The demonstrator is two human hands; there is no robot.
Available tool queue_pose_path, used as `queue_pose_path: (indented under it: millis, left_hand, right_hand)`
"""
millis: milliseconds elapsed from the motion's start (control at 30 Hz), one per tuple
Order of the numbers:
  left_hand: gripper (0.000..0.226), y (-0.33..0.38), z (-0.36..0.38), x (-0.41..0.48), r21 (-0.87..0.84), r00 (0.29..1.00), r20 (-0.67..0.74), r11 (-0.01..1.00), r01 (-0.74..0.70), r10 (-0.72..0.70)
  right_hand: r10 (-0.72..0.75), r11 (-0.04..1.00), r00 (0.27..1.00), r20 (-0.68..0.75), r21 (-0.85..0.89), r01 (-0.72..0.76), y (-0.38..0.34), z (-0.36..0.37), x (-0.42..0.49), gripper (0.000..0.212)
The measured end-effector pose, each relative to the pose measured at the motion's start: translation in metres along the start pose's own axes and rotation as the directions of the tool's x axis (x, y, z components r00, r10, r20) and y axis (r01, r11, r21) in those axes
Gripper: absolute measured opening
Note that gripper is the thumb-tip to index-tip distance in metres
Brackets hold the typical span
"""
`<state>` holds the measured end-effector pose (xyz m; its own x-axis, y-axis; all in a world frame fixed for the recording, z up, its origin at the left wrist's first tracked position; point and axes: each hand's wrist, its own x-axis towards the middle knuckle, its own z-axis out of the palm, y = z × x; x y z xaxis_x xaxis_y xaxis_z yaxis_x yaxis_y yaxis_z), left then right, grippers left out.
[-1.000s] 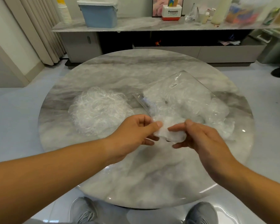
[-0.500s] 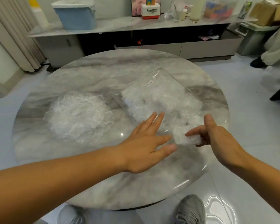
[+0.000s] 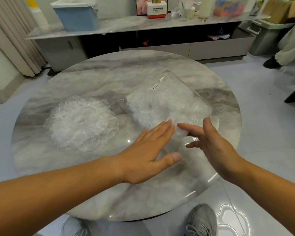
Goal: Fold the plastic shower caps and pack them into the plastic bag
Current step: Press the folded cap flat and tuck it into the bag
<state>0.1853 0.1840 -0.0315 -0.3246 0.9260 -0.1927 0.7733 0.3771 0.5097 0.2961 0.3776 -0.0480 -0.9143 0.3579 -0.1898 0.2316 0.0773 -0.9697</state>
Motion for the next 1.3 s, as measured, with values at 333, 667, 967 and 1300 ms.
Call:
queue_pose_path:
  millis: [333, 667, 967, 1300]
  left_hand:
    - [0.084, -0.008, -0.004, -0.013, -0.108, 0.996, 0.02, 0.991, -0.085, 0.088]
    - [0.087, -0.018, -0.003, -0.024, -0.086, 0.996, 0.059, 0.995, -0.057, 0.063]
    - [0.087, -0.02, -0.005, -0.026, -0.064, 0.997, 0.045, 0.996, -0.059, 0.062]
    - [0.083, -0.017, -0.007, -0.026, -0.037, 0.997, 0.056, 0.998, -0.043, 0.045]
  right_hand:
    - [0.044, 0.993, 0.995, 0.094, 0.106, -0.054, -0.011, 0.022, 0.025, 0.086]
    - [0.117, 0.963, 0.993, 0.016, 0.244, -0.118, -0.027, 0.033, 0.049, 0.092]
    - [0.171, 0.713, 0.985, 0.014, 0.688, -0.133, -0.03, 0.034, 0.031, 0.063]
    - [0.244, 0.745, 0.966, -0.092, 0.656, -0.125, -0.035, 0.034, -0.003, 0.07]
